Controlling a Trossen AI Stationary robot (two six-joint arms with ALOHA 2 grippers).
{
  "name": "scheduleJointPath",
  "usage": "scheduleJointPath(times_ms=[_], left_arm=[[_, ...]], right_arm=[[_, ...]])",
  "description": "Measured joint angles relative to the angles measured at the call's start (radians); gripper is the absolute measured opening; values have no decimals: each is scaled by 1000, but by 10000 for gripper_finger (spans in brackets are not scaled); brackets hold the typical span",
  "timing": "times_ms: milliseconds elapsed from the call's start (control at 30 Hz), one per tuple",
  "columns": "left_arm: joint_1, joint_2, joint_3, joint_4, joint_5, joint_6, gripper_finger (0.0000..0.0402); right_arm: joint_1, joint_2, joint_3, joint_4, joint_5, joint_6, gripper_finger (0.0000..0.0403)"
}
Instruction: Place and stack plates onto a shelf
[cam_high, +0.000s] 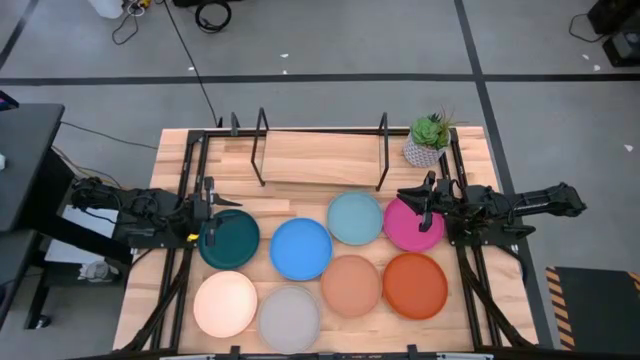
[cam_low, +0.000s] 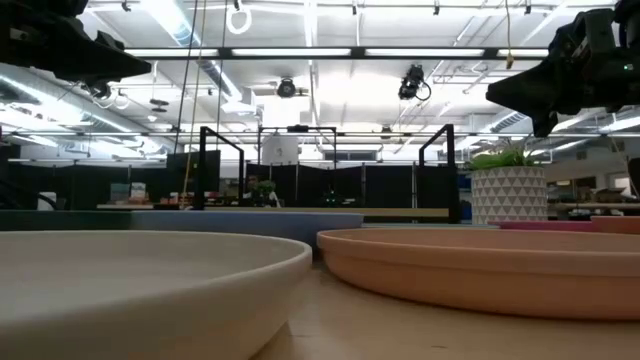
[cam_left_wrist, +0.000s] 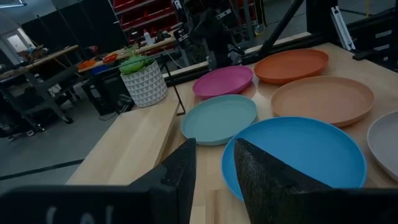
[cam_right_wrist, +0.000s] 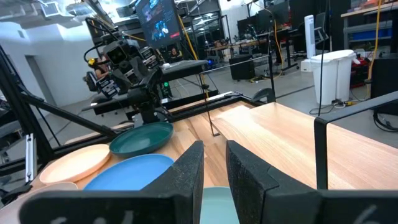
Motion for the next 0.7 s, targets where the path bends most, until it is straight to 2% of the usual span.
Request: scheduleJointPath(times_ms=[200, 333, 467, 633, 700], left_arm=[[0, -1, 1, 106, 3, -224, 117], [0, 0, 1, 186, 3, -353, 117], [0, 0, 1, 225, 3, -408, 117], [1, 0, 1, 265, 2, -402, 117], [3, 0, 1, 281, -1, -402, 117]], right_arm=[[0, 0, 0, 0, 0, -21, 75], [0, 0, 0, 2, 0, 23, 75], [0, 0, 0, 45, 0, 73, 75], [-4, 0, 0, 100, 0, 109, 75], [-5, 8, 14, 89, -63, 100, 75]])
